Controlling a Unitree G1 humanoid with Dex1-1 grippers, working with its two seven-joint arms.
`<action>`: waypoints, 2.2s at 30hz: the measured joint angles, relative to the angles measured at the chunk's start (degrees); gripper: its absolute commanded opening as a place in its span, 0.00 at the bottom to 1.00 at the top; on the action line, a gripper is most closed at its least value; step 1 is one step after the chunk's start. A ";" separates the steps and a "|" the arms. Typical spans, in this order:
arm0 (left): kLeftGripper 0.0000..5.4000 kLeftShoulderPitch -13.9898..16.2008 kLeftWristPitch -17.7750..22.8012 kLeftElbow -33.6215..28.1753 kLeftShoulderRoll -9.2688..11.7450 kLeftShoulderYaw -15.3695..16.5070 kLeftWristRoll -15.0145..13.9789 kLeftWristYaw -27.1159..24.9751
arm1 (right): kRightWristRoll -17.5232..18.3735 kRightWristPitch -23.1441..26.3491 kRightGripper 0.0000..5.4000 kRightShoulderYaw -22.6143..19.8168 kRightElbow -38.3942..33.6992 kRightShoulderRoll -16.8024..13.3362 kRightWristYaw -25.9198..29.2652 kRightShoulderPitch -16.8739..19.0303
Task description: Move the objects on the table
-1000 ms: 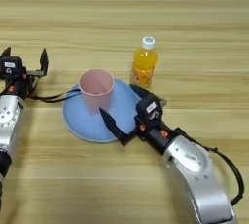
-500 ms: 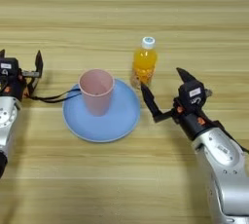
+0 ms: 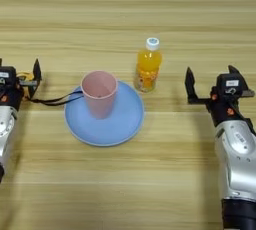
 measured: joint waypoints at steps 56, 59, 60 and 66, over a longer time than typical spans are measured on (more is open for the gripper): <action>0.75 1.54 3.00 7.47 0.26 -0.47 0.43 -1.61 | -0.09 -2.62 1.00 0.12 6.34 0.65 0.36 -2.33; 0.75 4.70 3.16 3.24 -0.61 -1.97 0.65 -1.95 | -0.19 -2.61 1.00 0.42 6.04 0.73 0.27 -2.31; 0.75 5.85 3.34 1.71 -1.10 -2.75 0.84 -2.11 | -0.23 -2.61 1.00 0.53 5.99 0.80 0.24 -2.31; 0.75 12.92 5.32 -7.83 -3.29 -6.89 2.39 -3.00 | -0.44 -2.58 1.00 0.97 5.67 1.19 0.00 -2.29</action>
